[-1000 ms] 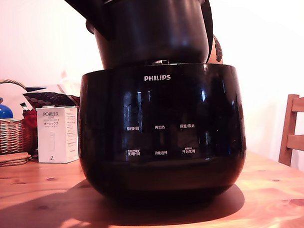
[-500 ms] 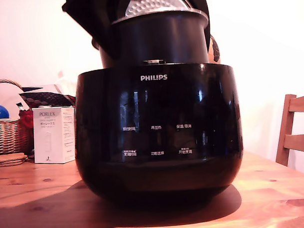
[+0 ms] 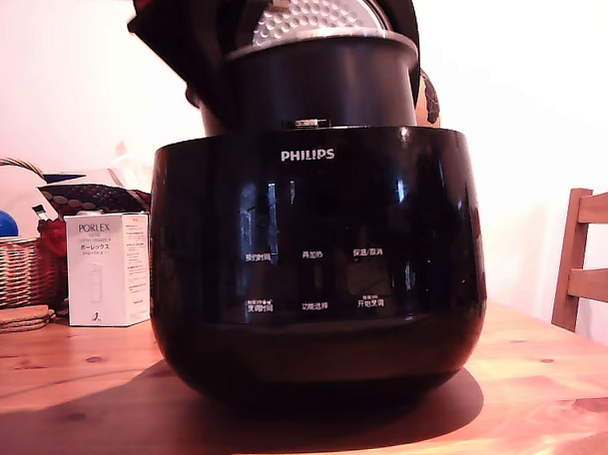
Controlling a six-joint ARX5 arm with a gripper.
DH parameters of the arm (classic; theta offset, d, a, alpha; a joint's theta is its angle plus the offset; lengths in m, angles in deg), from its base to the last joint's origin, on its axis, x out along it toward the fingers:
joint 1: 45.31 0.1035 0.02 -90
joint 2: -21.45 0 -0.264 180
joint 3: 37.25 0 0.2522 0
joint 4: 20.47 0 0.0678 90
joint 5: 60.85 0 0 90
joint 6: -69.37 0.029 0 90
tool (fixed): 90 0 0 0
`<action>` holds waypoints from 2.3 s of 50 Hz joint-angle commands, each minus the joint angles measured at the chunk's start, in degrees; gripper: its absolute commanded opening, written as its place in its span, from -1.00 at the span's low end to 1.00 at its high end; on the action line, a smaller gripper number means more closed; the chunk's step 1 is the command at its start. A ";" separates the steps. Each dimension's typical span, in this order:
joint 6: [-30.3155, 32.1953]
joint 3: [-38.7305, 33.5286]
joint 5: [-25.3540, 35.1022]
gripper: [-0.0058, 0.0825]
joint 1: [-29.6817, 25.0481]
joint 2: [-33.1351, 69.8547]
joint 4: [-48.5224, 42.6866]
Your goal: Place the pot you are holding inside the rice cooker
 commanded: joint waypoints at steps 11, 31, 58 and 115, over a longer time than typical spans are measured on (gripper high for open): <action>0.28 1.20 0.96 -0.92 -0.42 0.98 1.51; -0.15 1.20 1.22 -0.91 -0.55 0.98 1.95; -0.35 1.20 1.57 -0.73 -0.52 0.96 3.02; -13.11 6.12 -4.48 -0.93 -1.40 -0.24 -3.96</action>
